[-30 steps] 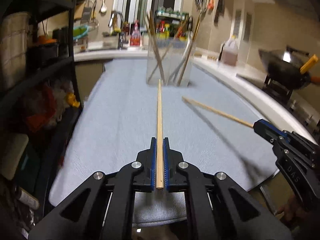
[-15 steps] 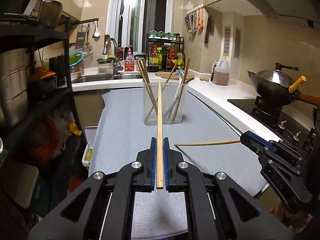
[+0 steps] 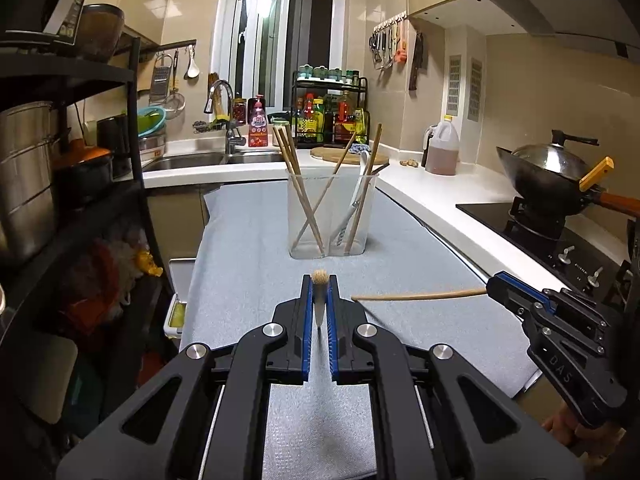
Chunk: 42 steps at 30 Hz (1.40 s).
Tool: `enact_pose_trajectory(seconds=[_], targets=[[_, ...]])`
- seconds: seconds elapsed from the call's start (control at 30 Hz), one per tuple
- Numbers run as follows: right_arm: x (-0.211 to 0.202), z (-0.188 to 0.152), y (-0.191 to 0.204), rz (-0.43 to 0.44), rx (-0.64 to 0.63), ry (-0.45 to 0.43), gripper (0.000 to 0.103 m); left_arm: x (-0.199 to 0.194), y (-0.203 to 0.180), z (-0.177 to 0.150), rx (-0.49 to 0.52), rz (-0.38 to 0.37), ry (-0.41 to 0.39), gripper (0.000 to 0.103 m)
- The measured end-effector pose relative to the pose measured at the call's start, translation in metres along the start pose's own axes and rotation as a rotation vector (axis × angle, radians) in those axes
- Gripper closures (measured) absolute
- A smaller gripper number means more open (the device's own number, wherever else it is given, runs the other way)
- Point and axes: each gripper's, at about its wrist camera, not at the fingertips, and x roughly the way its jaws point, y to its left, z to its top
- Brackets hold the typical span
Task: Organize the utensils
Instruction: 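Lift and carry both chopsticks over the clear container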
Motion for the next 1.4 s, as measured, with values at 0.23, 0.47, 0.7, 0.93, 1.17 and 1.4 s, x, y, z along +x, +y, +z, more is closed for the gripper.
enact_pose_trajectory(seconds=[0.23, 0.47, 0.7, 0.93, 1.17, 1.4], targets=[[0.007, 0.043, -0.002, -0.007, -0.049, -0.018, 0.099, 0.0, 0.003, 0.043, 0.033, 0.003, 0.004, 0.097], [0.031, 0.084, -0.01, 0.001, -0.048, 0.02, 0.099, 0.024, 0.017, 0.081, -0.001, -0.011, 0.079, 0.097], [0.048, 0.127, -0.01, 0.008, -0.065, 0.04, 0.099, 0.036, 0.017, 0.116, 0.016, -0.013, 0.086, 0.097], [0.06, 0.163, -0.007, 0.028, -0.083, 0.034, 0.099, 0.046, 0.014, 0.156, 0.041, -0.026, 0.053, 0.097], [0.072, 0.209, -0.007, 0.045, -0.084, -0.008, 0.099, 0.06, 0.015, 0.198, 0.045, -0.043, 0.023, 0.097], [0.089, 0.26, 0.0, 0.045, -0.124, -0.073, 0.099, 0.083, 0.014, 0.237, 0.049, -0.047, -0.014, 0.097]])
